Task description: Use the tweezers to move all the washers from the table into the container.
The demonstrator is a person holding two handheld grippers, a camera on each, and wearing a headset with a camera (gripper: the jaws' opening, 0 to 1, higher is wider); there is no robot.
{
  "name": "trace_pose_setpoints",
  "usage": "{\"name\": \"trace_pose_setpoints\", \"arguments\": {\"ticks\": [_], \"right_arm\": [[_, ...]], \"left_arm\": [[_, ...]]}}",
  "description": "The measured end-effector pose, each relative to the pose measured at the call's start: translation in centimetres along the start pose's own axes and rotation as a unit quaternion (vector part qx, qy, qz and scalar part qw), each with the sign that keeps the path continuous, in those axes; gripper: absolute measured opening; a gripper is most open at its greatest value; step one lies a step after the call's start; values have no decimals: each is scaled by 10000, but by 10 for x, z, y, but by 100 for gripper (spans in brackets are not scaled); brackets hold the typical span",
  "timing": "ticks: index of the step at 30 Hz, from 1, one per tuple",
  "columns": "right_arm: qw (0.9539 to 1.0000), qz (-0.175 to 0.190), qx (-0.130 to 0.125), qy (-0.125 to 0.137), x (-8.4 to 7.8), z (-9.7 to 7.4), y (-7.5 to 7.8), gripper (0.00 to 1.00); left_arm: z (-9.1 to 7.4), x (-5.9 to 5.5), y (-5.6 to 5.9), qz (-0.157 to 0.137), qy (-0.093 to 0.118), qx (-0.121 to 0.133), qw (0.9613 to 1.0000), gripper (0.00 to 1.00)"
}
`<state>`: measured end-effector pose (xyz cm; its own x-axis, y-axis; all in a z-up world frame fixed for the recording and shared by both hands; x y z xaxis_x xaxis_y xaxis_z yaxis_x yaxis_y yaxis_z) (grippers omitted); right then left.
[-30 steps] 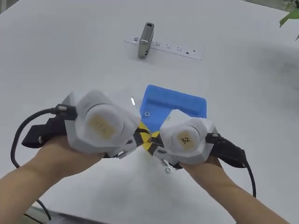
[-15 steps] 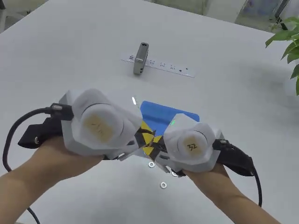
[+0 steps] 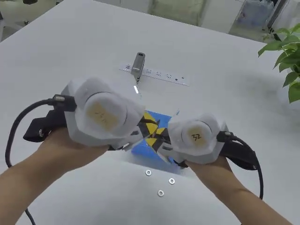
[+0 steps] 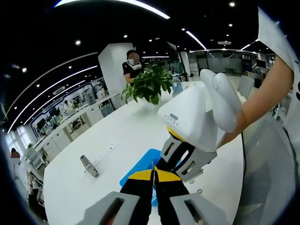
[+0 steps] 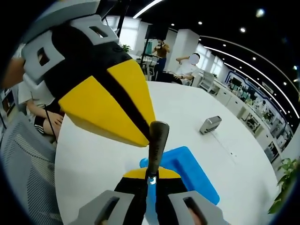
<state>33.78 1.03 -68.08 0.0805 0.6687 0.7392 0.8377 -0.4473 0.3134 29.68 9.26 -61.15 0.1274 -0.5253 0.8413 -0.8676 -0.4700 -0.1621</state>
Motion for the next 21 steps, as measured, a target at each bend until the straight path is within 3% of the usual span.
{"name": "trace_pose_setpoints", "arguments": {"ticks": [3,10,16,21], "right_arm": [[10000,15,-35,19,2,5,5,1],[10000,9,6,-82,-5,23,6,1],[9996,137,56,-251,-20,37,7,1],[9987,342,94,-361,-31,49,10,1]], "left_arm": [[2,-1,-4,52,48,124,9999,0],[5,-17,-11,-196,52,417,9989,0],[5,-33,-14,-557,-37,445,9974,0],[0,-44,-10,-981,68,520,9938,0]]}}
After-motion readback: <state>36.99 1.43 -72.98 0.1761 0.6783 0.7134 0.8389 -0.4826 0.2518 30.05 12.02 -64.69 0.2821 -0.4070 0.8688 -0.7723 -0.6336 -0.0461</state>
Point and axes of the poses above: the centre of the closed fingertips' face, and the gripper's own axes: z roughly forward along the fingers, y roughly to its right, x roughly out of its top, the point moved 8 cm from there along -z, roughly backward along the fingers, and after that the axes turned 10 degrees about -x, right-handed, at the moved point
